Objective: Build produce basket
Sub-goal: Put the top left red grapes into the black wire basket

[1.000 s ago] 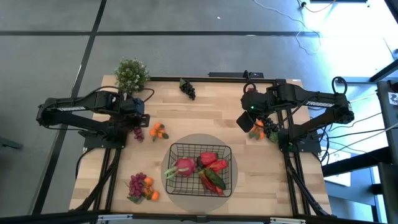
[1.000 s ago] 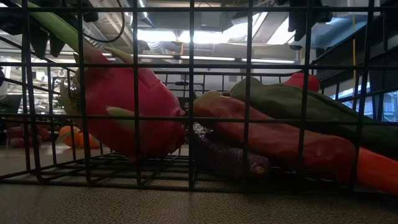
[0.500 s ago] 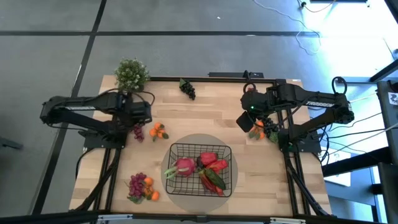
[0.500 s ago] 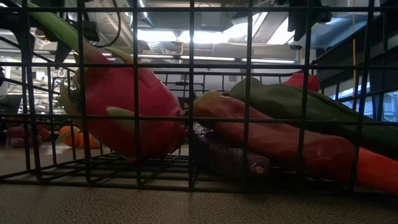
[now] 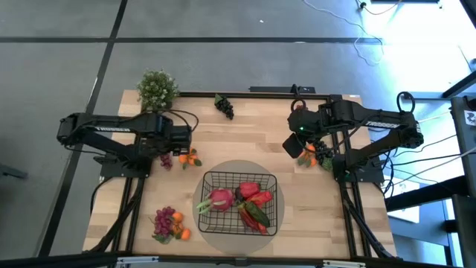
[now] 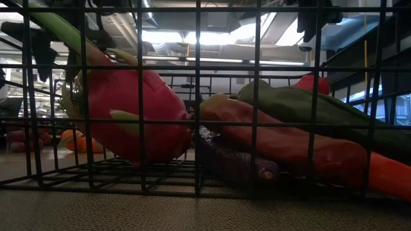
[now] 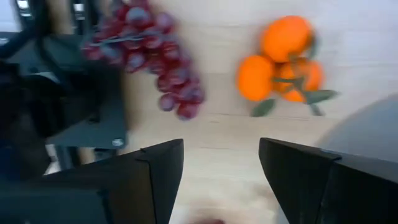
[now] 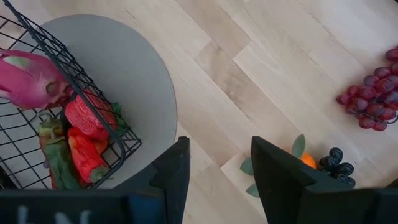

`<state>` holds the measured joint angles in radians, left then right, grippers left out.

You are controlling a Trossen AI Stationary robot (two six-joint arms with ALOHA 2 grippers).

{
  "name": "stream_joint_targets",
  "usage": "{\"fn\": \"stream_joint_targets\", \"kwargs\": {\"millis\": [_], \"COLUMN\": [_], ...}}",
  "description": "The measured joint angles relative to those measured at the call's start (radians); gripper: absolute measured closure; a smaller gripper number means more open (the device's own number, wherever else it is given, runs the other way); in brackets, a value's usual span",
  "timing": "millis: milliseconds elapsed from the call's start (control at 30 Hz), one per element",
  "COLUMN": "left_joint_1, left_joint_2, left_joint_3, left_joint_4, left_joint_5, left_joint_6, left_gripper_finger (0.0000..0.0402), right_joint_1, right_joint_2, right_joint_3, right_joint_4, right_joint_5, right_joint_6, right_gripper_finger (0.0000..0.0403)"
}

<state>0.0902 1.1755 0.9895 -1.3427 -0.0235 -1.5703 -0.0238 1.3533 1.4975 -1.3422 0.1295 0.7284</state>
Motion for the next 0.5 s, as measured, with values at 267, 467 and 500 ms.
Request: {"fn": "stream_joint_targets", "kwargs": {"millis": [267,467,500], "left_joint_1": [0.0,0.0,0.0], "left_joint_2": [0.056,0.12,0.135], "left_joint_3": [0.0,-0.002,0.0], "left_joint_4": [-0.001,0.0,0.003], "left_joint_5": [-0.011,-0.023,-0.023], "left_joint_6": [-0.072,-0.076,-0.078], "left_gripper_finger": [0.0204,0.0204,0.0204], "right_joint_1": [0.0,0.0,0.0], "right_joint_2": [0.0,0.0,0.0], "right_joint_3": [0.0,0.0,0.0], "right_joint_4": [0.0,0.0,0.0], "right_joint_5": [0.0,0.0,0.0], "right_joint_6": [-0.001,-0.003,-0.004], "right_gripper_finger": [0.0249,0.0249,0.0249]}}
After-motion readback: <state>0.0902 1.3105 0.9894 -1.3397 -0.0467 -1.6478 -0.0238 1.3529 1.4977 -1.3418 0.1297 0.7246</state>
